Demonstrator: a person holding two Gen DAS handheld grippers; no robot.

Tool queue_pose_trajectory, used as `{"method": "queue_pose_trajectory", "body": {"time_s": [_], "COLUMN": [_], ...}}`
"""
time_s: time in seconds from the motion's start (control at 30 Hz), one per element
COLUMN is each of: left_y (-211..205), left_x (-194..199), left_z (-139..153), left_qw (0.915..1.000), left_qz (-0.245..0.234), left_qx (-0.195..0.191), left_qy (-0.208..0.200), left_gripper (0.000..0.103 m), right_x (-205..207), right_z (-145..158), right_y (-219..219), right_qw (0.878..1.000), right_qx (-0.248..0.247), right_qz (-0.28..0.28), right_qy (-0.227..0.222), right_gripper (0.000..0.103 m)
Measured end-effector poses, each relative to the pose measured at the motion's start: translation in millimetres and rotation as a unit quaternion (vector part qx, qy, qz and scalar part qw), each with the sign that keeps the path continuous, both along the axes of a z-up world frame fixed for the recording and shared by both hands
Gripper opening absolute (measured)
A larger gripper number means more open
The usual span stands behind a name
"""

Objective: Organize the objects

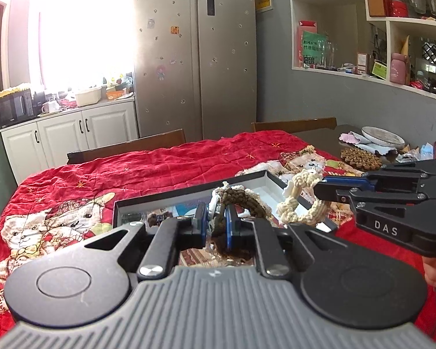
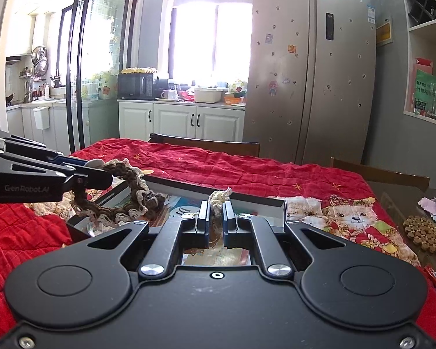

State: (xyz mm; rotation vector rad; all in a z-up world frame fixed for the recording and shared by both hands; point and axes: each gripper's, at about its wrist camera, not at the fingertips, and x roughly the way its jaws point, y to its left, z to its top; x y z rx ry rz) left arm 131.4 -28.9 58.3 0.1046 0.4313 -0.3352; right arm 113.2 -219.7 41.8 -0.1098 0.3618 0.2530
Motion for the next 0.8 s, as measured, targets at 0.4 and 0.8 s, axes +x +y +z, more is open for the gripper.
{"method": "queue_pose_trajectory", "body": {"time_s": [0.4,0.8], "left_y": [-4.7,-10.2], "left_x": [42.7,82.4], "left_z": [-8.8,-17.4], "left_qw": [0.9996,0.9989], "left_qz": [0.024,0.04], "left_qx": [-0.006,-0.016], "left_qy": [0.011,0.018], "left_gripper": [0.015,0.015], "right_x": [39.5,85.4], "right_z": [3.0,-0.3], "right_y": [1.2,6.0], "right_qw": [1.0,1.0], "right_qx": [0.006,0.002], "right_qz": [-0.009,-0.016], "right_qy": [-0.002,0.0], "right_gripper": [0.008,0.008]}}
